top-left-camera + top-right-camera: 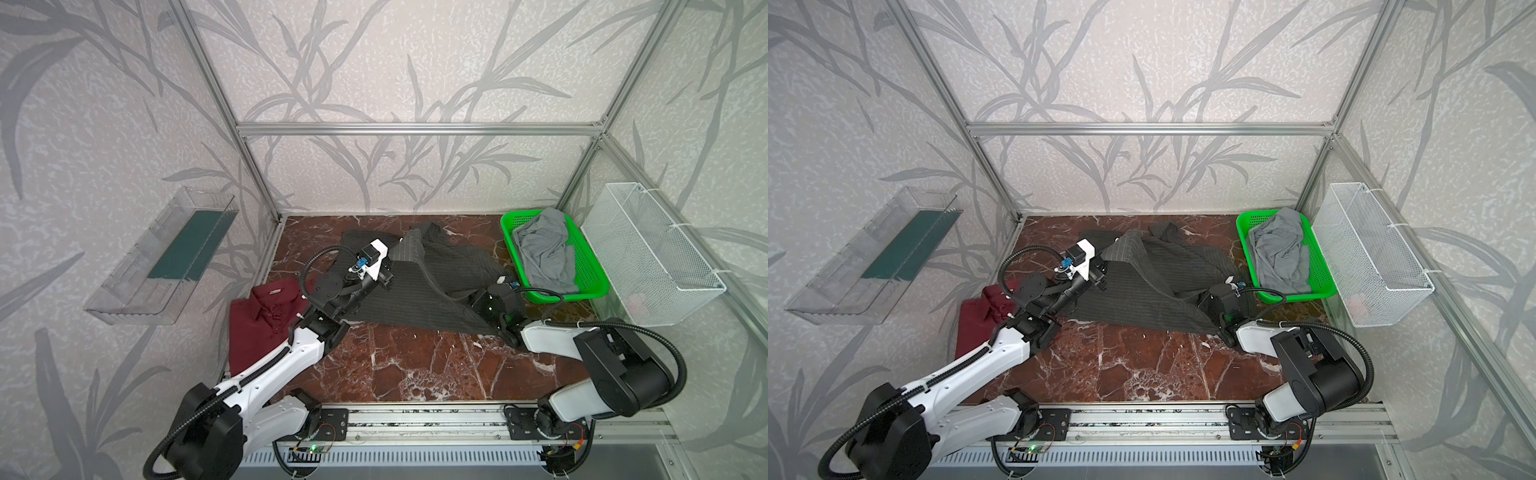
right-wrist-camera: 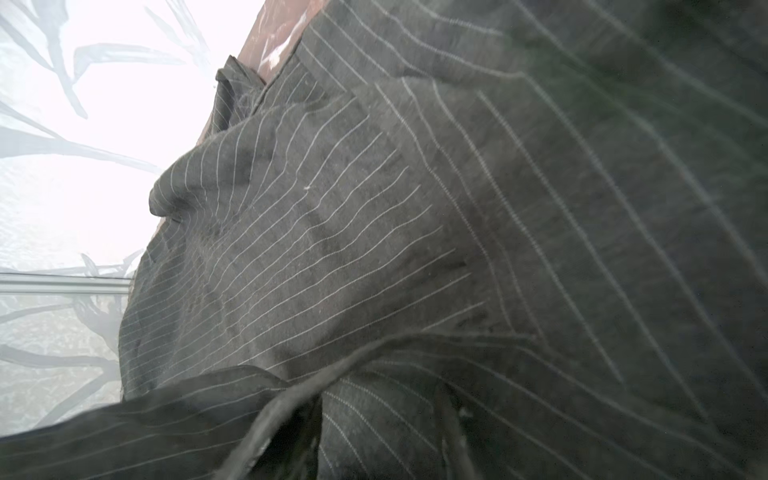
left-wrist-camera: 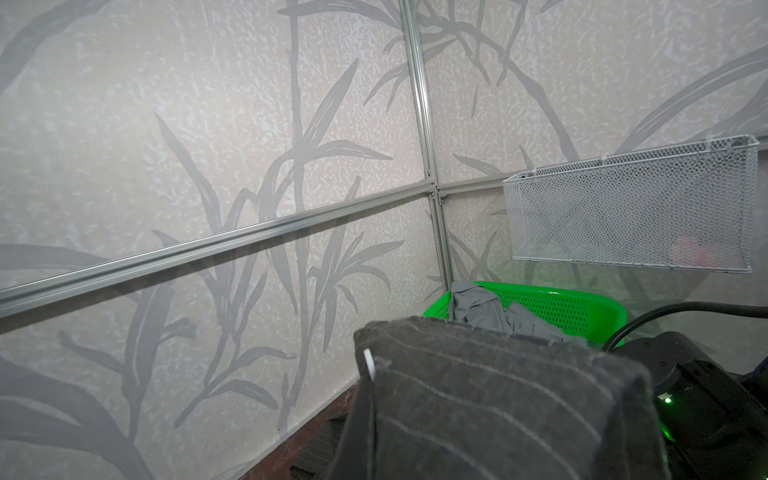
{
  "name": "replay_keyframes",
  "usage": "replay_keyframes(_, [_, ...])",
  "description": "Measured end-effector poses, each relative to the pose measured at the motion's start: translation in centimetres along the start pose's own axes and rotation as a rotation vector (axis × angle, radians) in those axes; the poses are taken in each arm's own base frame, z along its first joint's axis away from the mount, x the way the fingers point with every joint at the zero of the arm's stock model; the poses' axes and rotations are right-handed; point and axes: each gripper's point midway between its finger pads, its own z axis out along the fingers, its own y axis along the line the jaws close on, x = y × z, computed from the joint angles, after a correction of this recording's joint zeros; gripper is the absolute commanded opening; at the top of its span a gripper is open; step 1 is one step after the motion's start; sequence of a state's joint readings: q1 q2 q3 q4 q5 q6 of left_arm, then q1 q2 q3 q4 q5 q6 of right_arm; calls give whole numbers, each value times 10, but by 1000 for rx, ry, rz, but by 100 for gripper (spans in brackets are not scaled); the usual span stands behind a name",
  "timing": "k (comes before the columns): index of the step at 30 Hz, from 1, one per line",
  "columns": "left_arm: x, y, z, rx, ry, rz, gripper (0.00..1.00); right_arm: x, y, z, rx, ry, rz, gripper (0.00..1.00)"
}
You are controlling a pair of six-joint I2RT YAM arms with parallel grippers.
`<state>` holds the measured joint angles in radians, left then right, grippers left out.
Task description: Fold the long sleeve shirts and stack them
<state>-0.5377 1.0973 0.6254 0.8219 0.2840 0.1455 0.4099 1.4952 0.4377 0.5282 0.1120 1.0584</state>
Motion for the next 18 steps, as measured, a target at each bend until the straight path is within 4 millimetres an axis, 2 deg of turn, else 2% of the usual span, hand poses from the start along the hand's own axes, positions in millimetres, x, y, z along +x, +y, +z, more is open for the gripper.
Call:
replay_keyframes(3, [11, 6, -1, -39, 24, -7, 0, 1, 3, -4, -35, 15, 7, 43])
replay_keyframes(7, [7, 15, 7, -72, 10, -28, 0, 2, 21, -15, -114, 41, 5, 42])
replay_keyframes(13, [-26, 27, 42, -75, -92, -79, 0, -2, 41, -48, -211, 23, -20, 41])
replay_keyframes(18, [-46, 26, 56, -37, -164, -117, 0, -17, 57, -81, -276, -36, -53, 41])
